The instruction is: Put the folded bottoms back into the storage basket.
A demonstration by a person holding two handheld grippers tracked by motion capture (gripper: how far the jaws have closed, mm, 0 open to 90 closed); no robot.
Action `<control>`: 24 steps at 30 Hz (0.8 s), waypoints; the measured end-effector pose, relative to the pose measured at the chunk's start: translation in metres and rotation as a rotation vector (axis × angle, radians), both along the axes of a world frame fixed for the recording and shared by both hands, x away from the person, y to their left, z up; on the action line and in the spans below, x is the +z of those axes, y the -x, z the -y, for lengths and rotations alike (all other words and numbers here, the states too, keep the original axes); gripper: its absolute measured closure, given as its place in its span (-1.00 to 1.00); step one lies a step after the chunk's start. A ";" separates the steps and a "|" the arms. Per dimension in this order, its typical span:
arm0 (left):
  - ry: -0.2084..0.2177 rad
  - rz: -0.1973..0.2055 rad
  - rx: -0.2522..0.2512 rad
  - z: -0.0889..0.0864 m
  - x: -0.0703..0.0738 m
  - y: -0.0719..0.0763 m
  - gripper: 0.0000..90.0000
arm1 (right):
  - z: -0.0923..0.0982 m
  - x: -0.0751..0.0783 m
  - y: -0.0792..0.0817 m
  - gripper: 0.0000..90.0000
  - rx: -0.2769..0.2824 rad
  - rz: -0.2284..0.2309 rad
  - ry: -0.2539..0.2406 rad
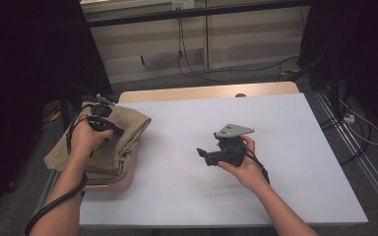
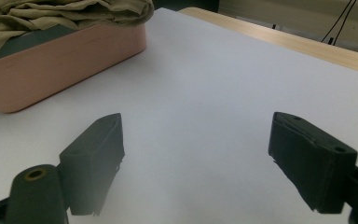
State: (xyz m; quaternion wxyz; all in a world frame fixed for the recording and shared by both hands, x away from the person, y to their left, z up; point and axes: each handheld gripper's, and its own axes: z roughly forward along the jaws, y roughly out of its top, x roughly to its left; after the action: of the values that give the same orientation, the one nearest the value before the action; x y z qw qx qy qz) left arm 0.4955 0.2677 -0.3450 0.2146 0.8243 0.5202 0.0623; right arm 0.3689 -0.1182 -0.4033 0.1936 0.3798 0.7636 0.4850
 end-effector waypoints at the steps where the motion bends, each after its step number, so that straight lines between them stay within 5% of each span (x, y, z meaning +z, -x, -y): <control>1: -0.002 -0.007 -0.001 0.002 -0.002 0.000 1.00 | 0.000 0.000 0.000 -0.61 0.000 0.000 0.000; 24: 0.014 -0.021 0.021 0.008 -0.024 -0.005 1.00 | 0.015 -0.003 0.000 -0.61 -0.001 -0.008 0.037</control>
State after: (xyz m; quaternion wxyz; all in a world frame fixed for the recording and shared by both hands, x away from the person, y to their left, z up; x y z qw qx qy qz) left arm 0.5001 0.2598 -0.3694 0.2145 0.8180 0.5312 0.0522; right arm 0.3687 -0.1331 -0.4067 0.1978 0.3784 0.7730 0.4692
